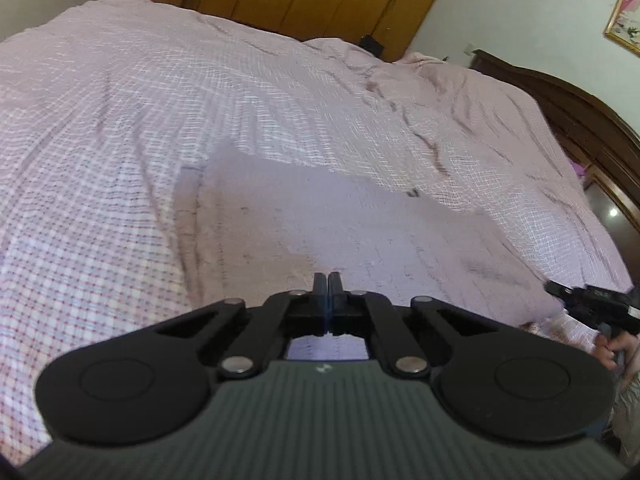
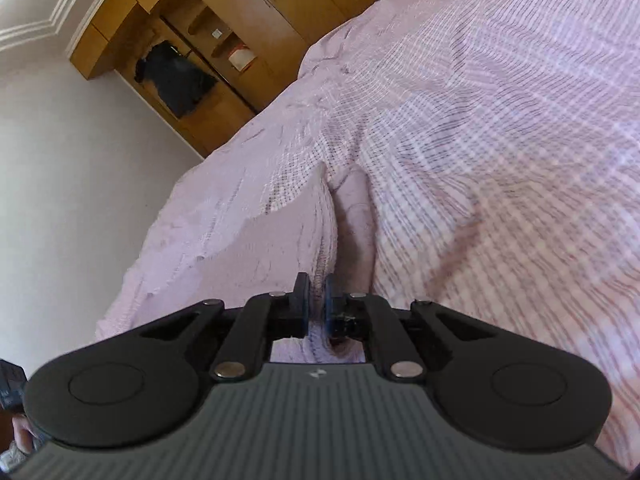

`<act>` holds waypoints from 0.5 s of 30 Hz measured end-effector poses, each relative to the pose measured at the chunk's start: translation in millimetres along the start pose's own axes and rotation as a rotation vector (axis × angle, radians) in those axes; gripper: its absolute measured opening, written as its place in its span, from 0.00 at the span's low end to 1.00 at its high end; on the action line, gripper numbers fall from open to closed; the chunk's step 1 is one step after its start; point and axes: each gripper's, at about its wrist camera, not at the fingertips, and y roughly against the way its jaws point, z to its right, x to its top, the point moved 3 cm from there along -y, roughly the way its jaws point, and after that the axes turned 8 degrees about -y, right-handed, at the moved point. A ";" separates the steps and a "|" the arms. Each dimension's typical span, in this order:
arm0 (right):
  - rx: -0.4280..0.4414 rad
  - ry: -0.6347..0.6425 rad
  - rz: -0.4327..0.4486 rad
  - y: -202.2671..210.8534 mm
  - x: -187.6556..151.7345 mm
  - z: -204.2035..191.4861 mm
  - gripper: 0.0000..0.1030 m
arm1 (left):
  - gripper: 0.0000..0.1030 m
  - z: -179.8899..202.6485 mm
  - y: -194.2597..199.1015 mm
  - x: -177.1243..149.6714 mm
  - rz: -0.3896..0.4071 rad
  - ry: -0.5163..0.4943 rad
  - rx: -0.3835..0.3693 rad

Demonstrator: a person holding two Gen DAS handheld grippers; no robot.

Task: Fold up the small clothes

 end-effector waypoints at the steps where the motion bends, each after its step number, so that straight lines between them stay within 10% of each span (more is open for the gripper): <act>1: -0.008 0.006 0.009 2.7 -3.1 0.6 0.07 | 0.02 -5.1 -0.1 -1.5 -0.003 0.004 0.034; 15: -0.032 0.043 -0.006 -18.6 -3.8 -1.8 0.18 | 0.08 -28.5 -19.8 -7.0 -0.063 0.003 0.185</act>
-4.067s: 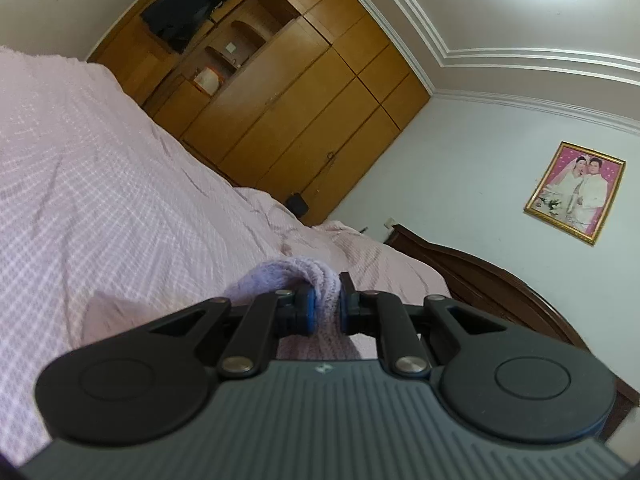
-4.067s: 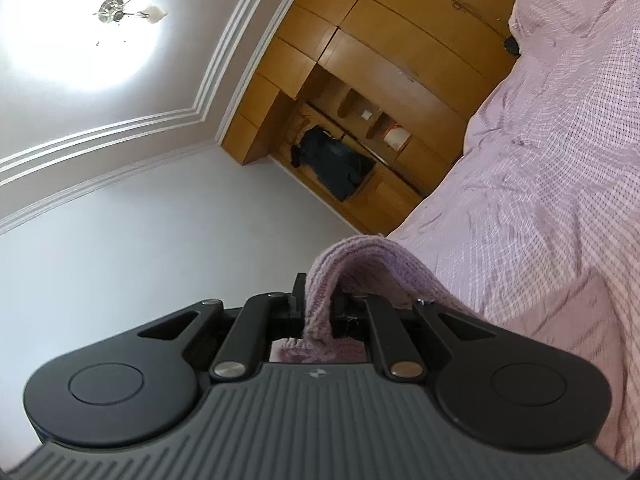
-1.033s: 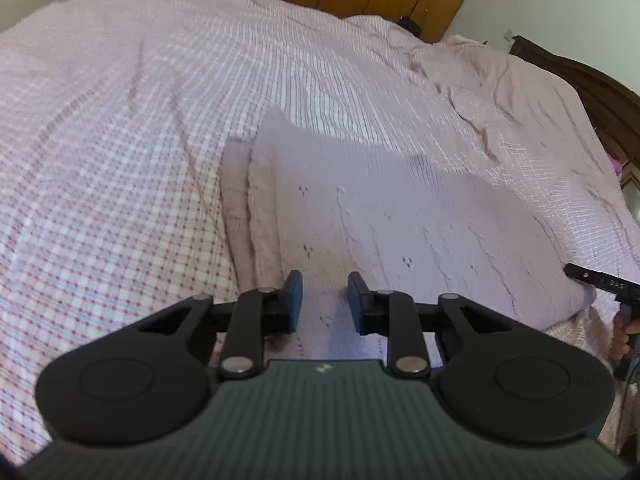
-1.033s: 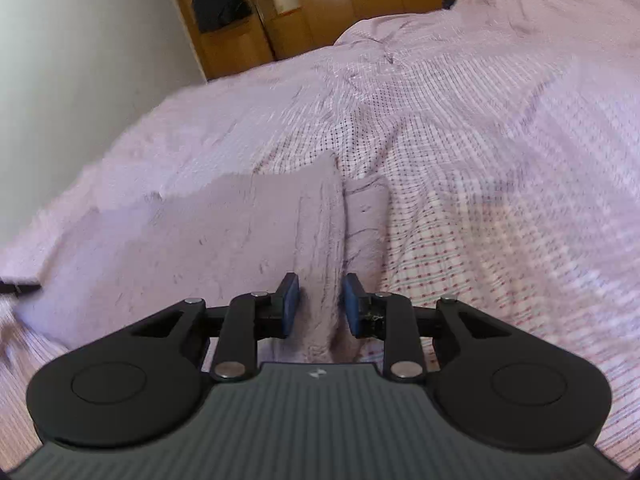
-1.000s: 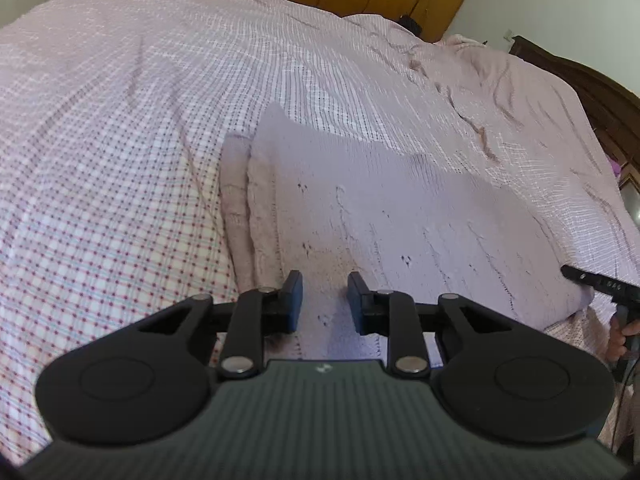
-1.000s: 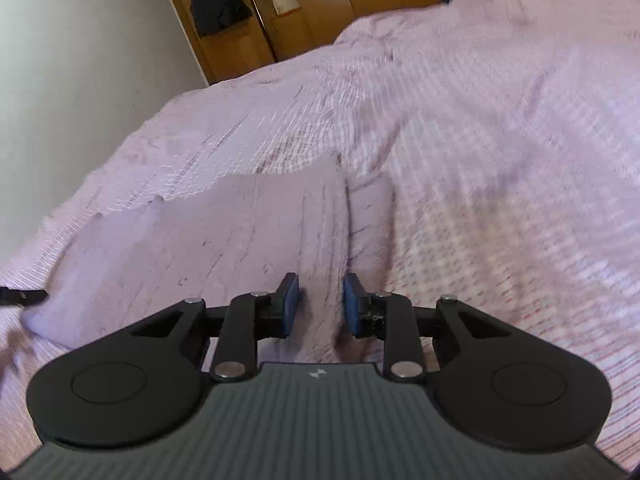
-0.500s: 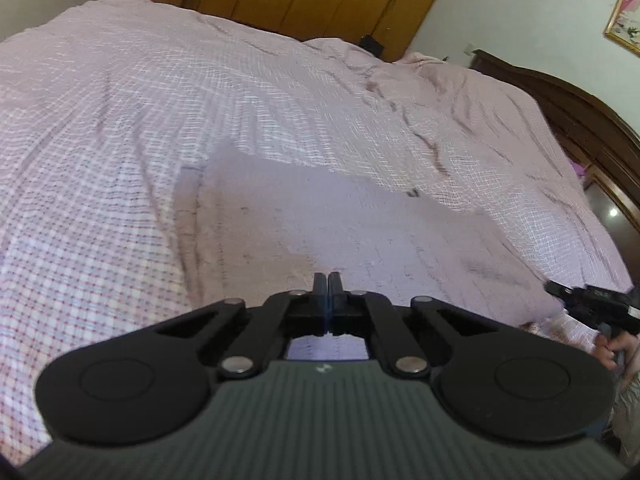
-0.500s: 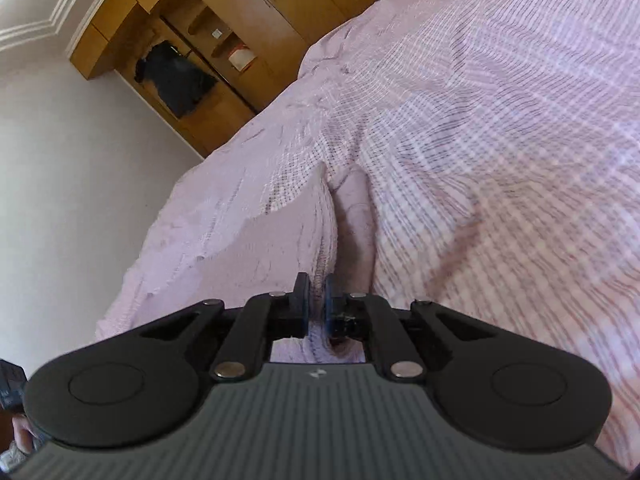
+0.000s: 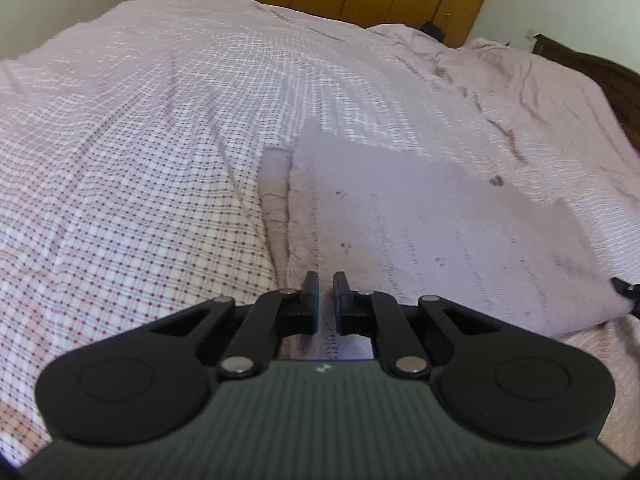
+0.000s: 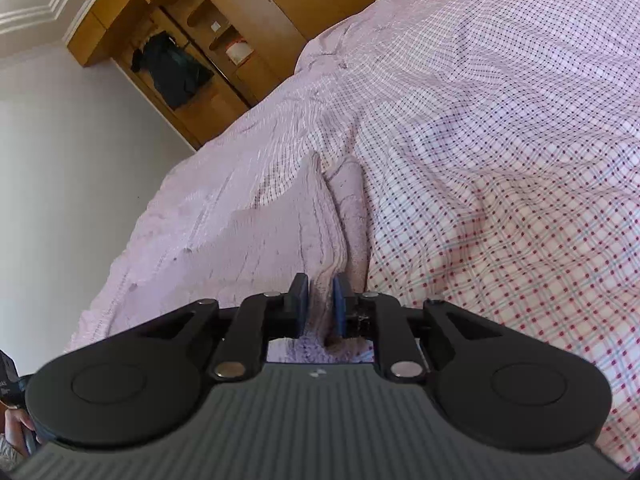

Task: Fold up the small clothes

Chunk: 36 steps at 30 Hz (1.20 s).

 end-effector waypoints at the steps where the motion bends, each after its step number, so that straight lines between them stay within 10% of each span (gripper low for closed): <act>1: 0.001 0.007 0.000 -1.0 0.1 0.0 0.18 | 0.08 -2.7 0.3 -1.1 0.000 0.015 -0.004; 7: 0.008 0.014 -0.013 3.0 -2.2 2.8 0.18 | 0.45 -18.3 3.6 -3.9 0.018 0.212 -0.133; 18: 0.013 0.015 -0.024 2.3 -1.7 6.0 0.18 | 0.59 -22.6 27.1 -3.1 0.066 0.222 -0.057; 22: 0.009 0.010 -0.026 0.0 -1.1 5.5 0.19 | 0.58 -18.6 17.4 -8.7 0.026 0.235 -0.137; 25: 0.007 0.020 -0.026 0.1 -1.7 4.5 0.19 | 0.12 -5.7 16.0 -11.6 0.014 0.148 -0.082; 36: 0.015 -0.054 -0.024 6.2 1.5 7.6 0.04 | 0.08 -5.0 50.2 -18.0 0.071 0.152 -0.106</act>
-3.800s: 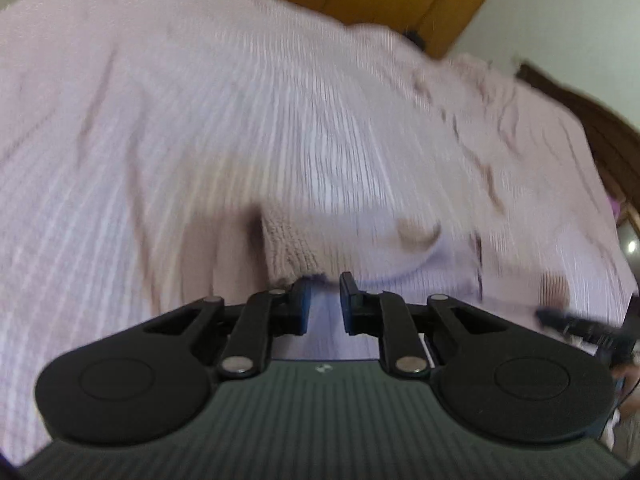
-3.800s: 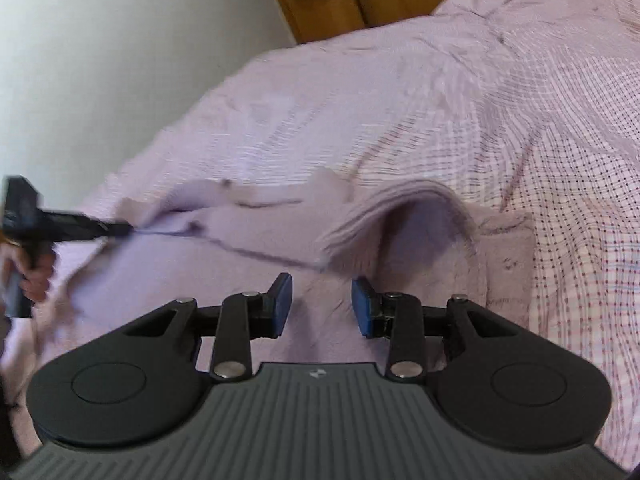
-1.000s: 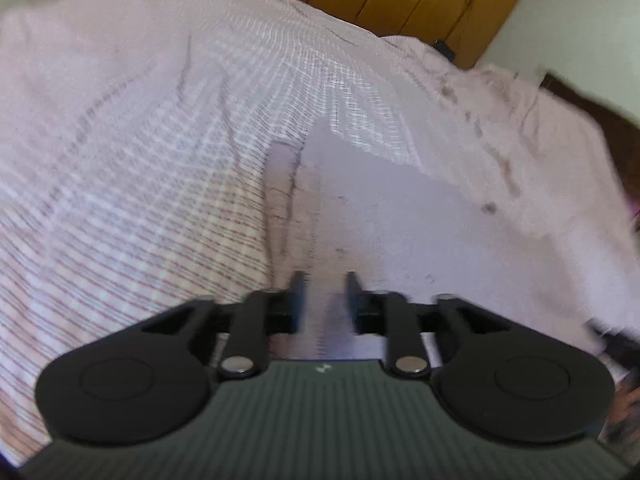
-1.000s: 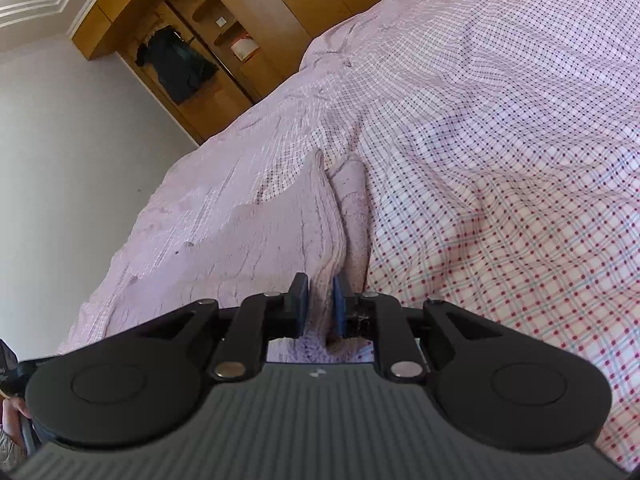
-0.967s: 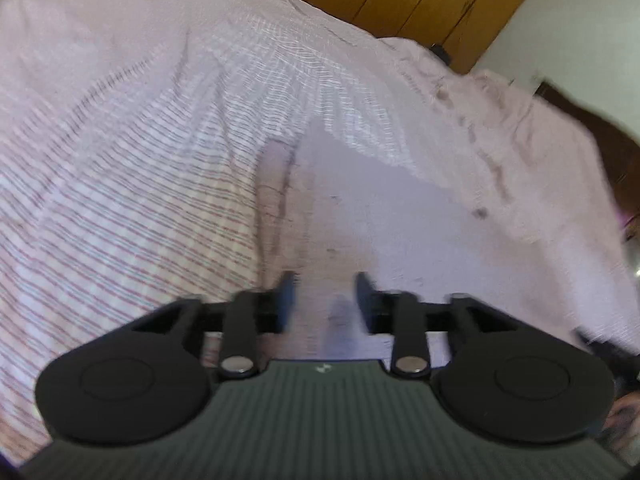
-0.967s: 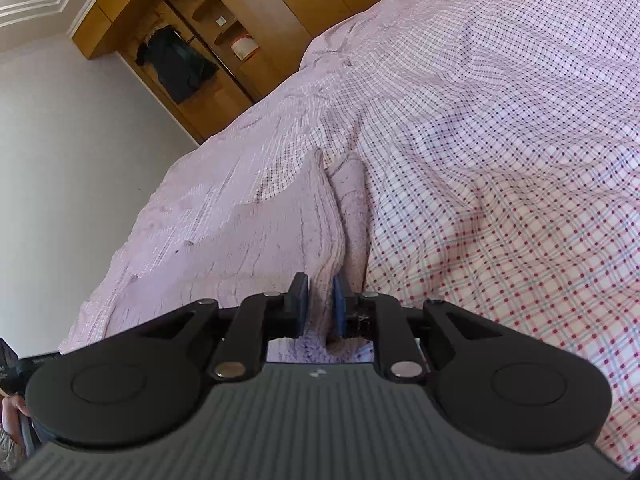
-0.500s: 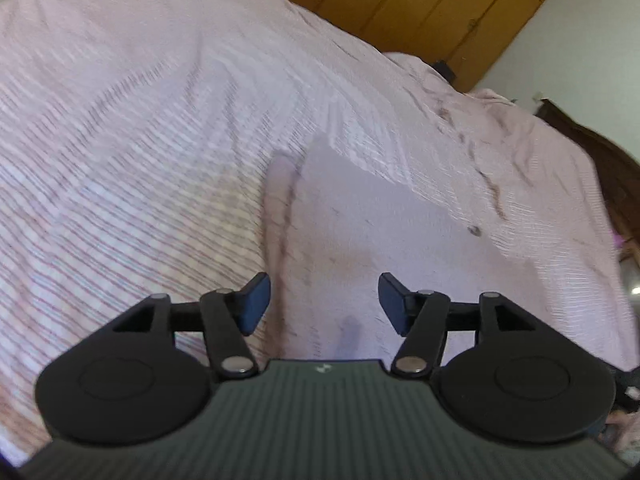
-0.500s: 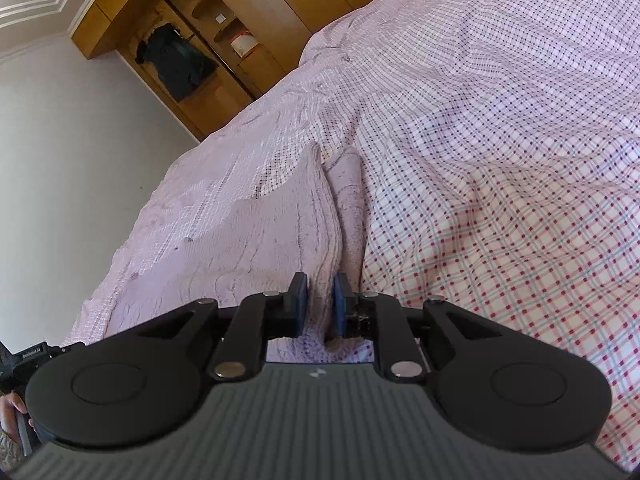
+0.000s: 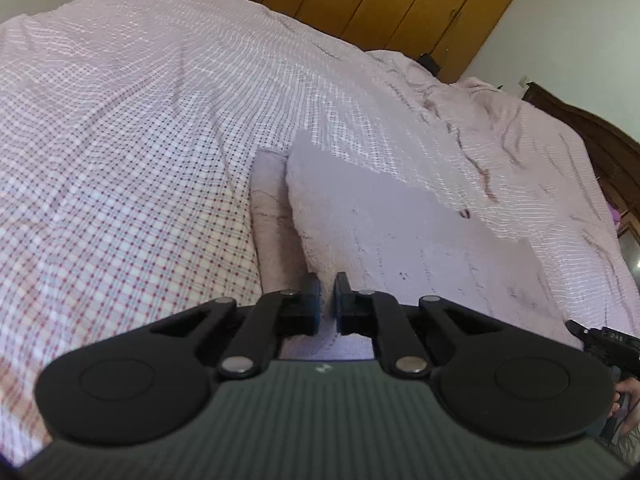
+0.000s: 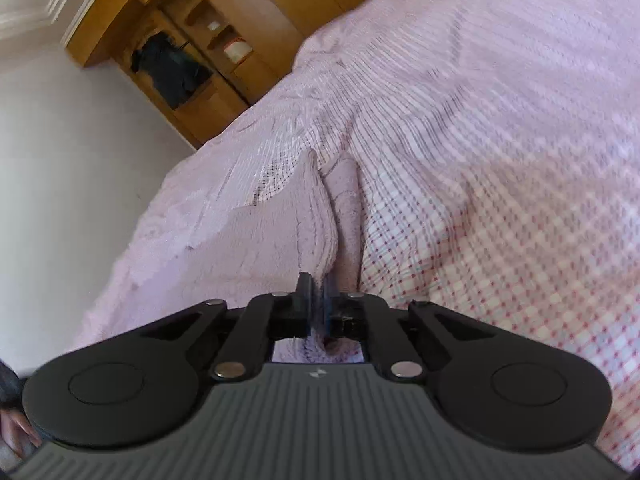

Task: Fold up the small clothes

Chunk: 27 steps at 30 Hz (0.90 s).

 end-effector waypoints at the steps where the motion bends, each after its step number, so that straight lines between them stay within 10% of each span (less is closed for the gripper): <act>1: 0.001 0.001 -0.003 2.2 1.2 -1.4 0.04 | 0.08 1.5 3.9 -1.8 -0.004 -0.002 -0.007; 6: 0.019 0.035 -0.010 3.9 10.5 -3.9 0.05 | 0.11 0.5 -8.0 -8.4 -0.076 -0.057 0.056; 19: 0.107 -0.045 -0.060 -53.4 63.9 18.4 0.48 | 0.30 -12.0 18.9 10.9 0.038 0.002 0.003; 27: 0.131 -0.054 -0.099 -91.5 70.2 25.7 0.50 | 0.30 -34.7 13.0 15.1 0.001 0.080 -0.051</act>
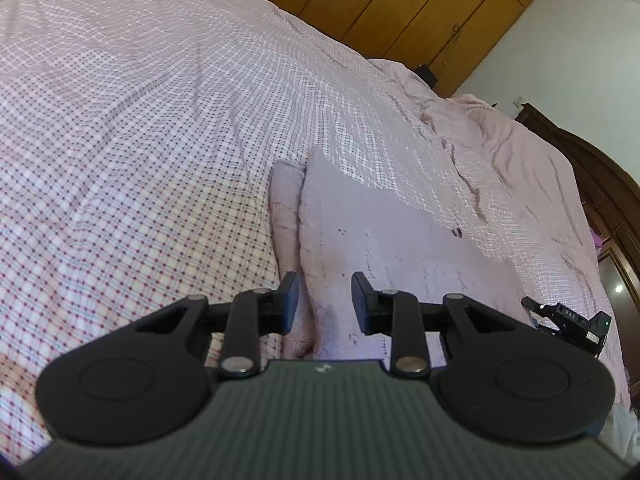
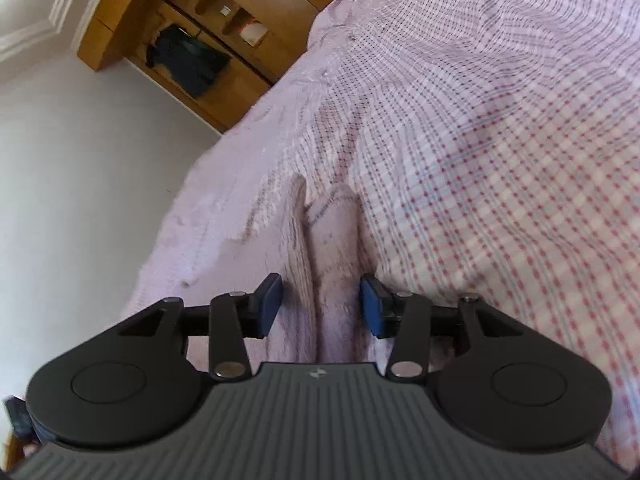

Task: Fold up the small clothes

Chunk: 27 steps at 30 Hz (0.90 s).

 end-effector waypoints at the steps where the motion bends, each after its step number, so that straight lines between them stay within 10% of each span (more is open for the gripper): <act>1: 0.022 -0.012 -0.003 -2.5 1.5 0.1 0.50 | 0.30 -2.8 -0.4 0.4 -0.002 0.000 0.003; 11: 0.029 -0.006 0.004 -27.0 0.2 -14.0 0.47 | 0.30 -0.1 -19.4 -7.8 -0.040 0.003 0.028; 16: -0.023 0.034 0.025 -25.5 -0.8 -21.0 0.20 | 0.30 3.3 -25.2 -9.4 -0.041 -0.015 0.029; 27: -0.056 0.089 0.047 -12.6 2.3 -65.1 0.16 | 0.30 1.9 -27.1 -4.1 0.022 -0.015 -0.019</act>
